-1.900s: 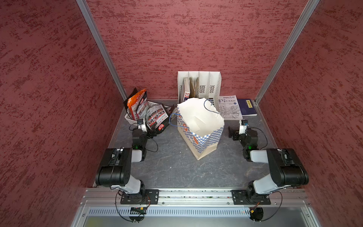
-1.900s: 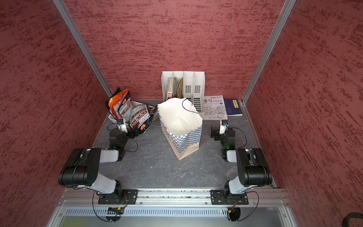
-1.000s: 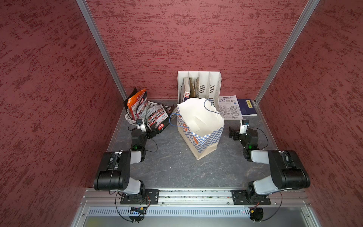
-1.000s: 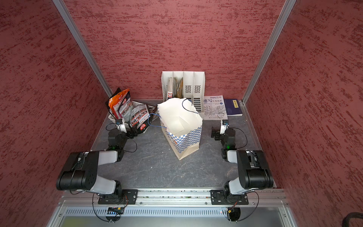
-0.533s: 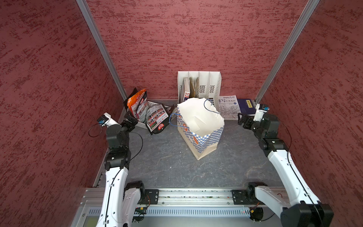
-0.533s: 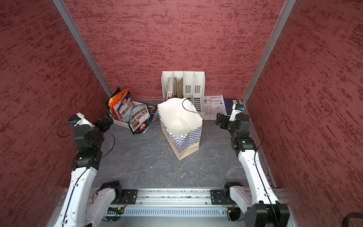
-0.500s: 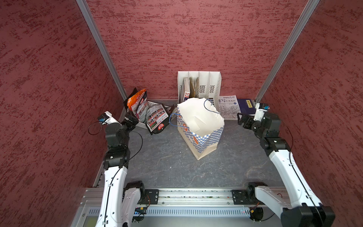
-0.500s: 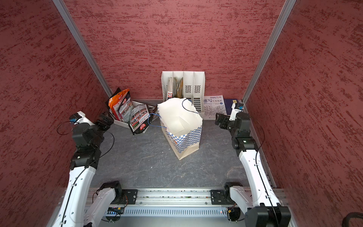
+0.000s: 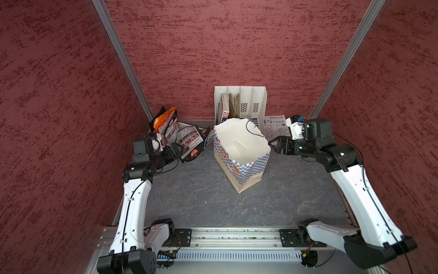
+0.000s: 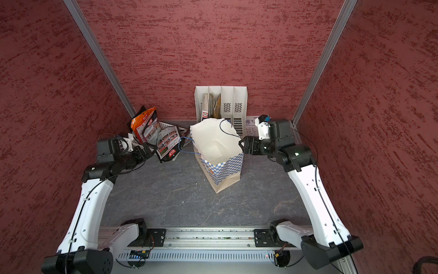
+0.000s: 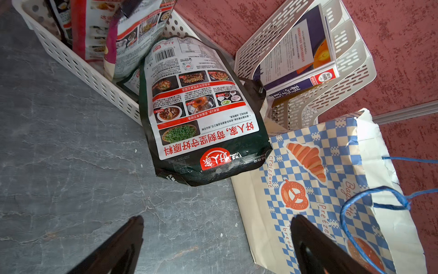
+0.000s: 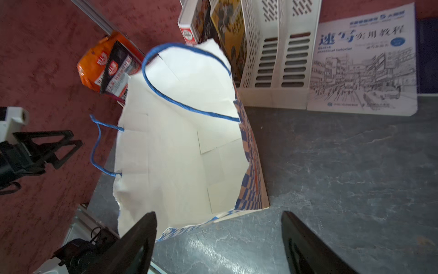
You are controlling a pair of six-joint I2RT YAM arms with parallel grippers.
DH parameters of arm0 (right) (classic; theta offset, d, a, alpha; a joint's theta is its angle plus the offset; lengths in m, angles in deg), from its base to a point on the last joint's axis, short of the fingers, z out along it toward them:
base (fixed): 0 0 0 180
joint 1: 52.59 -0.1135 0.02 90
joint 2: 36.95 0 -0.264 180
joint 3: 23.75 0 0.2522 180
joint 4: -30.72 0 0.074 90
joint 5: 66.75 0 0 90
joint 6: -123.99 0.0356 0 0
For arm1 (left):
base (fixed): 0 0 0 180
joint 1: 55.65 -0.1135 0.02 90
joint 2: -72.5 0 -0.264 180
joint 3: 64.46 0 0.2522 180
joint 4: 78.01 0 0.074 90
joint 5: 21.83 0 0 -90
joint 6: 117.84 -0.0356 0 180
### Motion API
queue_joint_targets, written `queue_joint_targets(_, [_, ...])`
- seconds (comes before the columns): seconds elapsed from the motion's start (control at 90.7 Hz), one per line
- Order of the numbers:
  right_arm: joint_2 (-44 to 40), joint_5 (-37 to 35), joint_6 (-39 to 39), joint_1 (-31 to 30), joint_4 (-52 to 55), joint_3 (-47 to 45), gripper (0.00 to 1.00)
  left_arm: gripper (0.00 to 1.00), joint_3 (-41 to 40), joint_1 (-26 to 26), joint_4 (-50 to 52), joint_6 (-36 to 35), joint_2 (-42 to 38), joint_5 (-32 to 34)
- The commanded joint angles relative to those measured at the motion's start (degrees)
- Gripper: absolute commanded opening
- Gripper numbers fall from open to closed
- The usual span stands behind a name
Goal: Place the condiment packets inside the bag
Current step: Pick up the paper bag from the center of the board.
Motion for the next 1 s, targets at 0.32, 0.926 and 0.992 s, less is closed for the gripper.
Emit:
queue_joint_targets(0.32, [14.05, -13.13, 2.36, -5.81, 6.97, 10.56, 0.61, 1.00, -1.78, 0.76, 1.16, -5.02, 0.90, -1.44])
queue_joint_targets(0.926, [15.76, -13.54, -2.07, -7.83, 3.34, 11.29, 0.00, 1.00, 10.19, 18.87, 6.73, 8.42, -0.93, -2.22])
queue_joint_targets(0.992, [13.79, -12.99, -2.21, -8.07, 1.60, 9.71, 0.00, 1.00, 12.43, 24.20, 6.72, 13.48, 0.61, -0.57])
